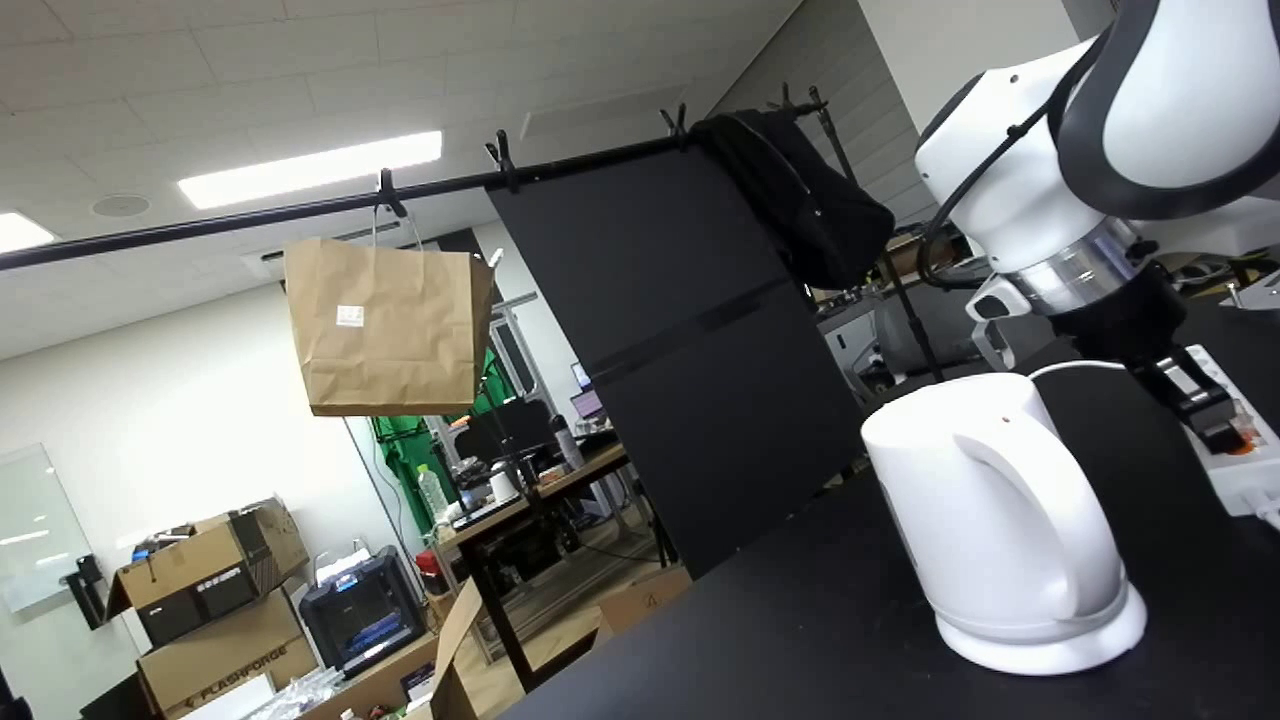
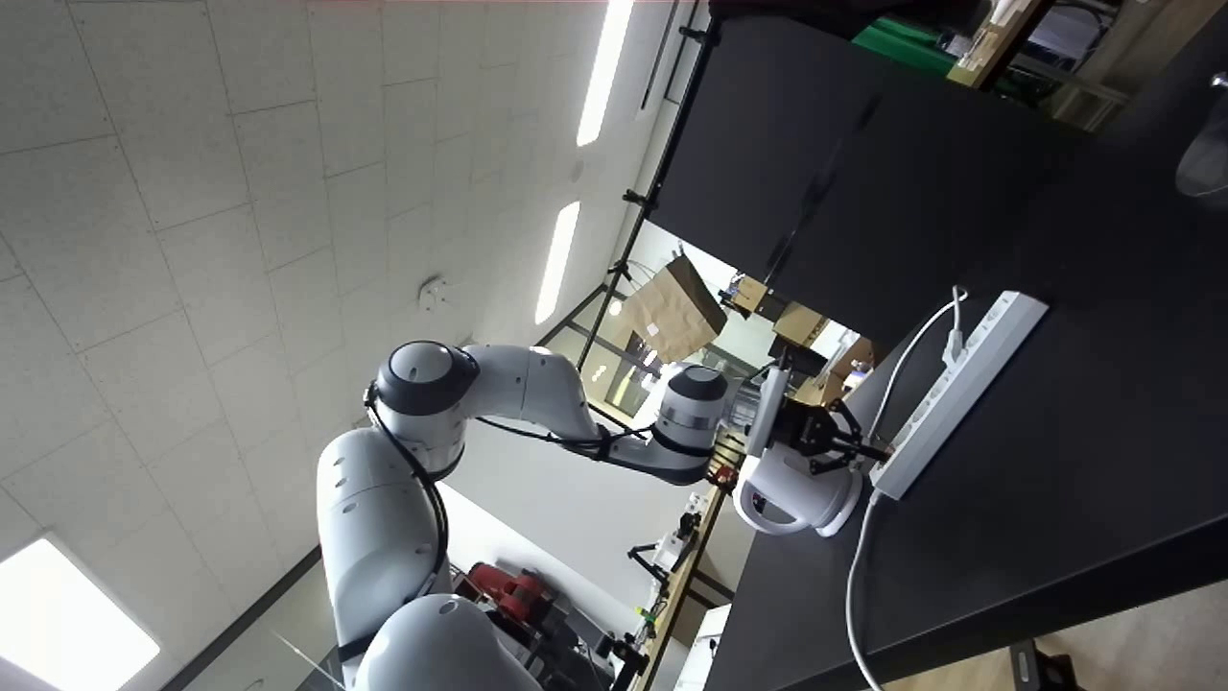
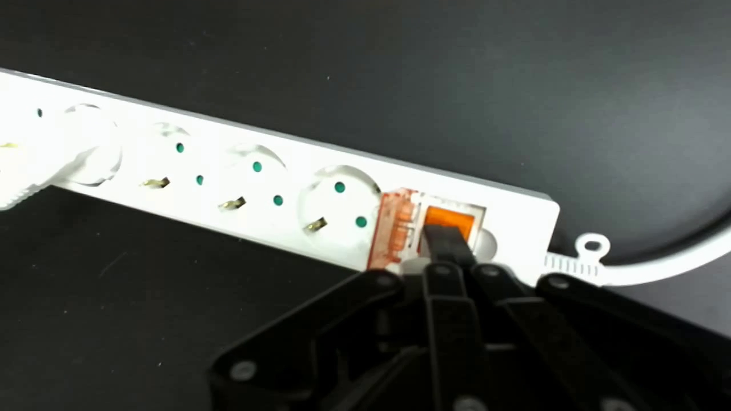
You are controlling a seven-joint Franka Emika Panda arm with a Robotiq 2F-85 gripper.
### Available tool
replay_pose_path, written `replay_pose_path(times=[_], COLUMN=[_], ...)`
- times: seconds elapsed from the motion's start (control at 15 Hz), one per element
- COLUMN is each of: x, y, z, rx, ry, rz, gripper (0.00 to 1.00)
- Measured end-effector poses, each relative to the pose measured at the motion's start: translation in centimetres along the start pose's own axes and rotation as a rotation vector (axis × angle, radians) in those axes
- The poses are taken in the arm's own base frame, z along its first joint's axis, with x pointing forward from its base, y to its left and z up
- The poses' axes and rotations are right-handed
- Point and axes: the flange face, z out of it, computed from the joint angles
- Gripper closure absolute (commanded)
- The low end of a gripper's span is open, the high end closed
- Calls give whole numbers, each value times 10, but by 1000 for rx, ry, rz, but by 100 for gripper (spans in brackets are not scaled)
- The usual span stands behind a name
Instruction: Turn off the switch on the extension cord
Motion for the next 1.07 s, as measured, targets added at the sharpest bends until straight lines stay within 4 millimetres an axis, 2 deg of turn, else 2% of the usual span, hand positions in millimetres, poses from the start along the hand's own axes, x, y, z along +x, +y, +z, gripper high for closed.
replay_pose_path(times=[0.2, 0.27, 0.33, 0.4, 0.53, 0.67, 1.07], x=[2, 1, 0, -3, -10, -17, -35], y=[7, 12, 17, 23, 33, 42, 62], z=[-25, -40, -55, -70, -95, -112, -130], rx=[-16, -26, -37, -47, -65, -76, -94], ry=[21, 33, 45, 56, 72, 82, 93], rz=[8, 16, 24, 34, 53, 72, 108], gripper=[100, 74, 74, 69, 54, 40, 2])
